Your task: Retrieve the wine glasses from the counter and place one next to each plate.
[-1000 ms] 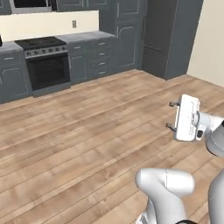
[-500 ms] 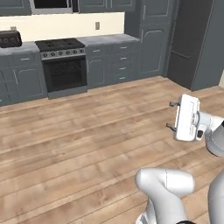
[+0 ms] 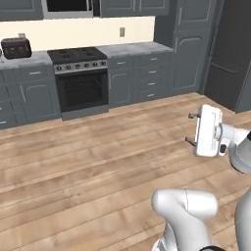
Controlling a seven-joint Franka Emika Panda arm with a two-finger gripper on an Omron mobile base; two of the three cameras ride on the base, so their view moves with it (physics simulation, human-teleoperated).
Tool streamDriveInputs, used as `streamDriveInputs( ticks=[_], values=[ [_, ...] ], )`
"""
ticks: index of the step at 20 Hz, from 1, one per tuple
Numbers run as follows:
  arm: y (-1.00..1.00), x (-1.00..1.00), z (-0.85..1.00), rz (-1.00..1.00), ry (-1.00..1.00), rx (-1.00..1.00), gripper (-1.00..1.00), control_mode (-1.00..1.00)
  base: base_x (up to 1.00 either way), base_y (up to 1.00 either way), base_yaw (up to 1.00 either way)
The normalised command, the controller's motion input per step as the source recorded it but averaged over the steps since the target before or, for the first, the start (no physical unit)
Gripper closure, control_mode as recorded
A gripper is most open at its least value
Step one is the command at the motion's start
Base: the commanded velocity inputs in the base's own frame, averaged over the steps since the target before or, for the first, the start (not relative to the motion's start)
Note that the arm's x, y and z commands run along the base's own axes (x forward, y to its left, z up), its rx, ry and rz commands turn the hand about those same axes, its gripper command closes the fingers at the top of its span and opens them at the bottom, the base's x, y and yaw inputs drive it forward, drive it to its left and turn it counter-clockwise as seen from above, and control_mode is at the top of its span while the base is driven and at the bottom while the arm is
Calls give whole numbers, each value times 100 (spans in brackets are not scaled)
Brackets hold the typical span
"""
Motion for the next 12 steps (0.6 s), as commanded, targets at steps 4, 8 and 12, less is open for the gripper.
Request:
streamDriveInputs(
  ticks=[4, 8, 12],
  values=[
    [0, 0, 0, 0, 0, 0, -100, 100, 100, 42, -5],
    [0, 0, 0, 0, 0, 0, -100, 100, 100, 42, -5],
    [0, 0, 0, 0, 0, 0, -100, 100, 100, 66, -8]
  ],
)
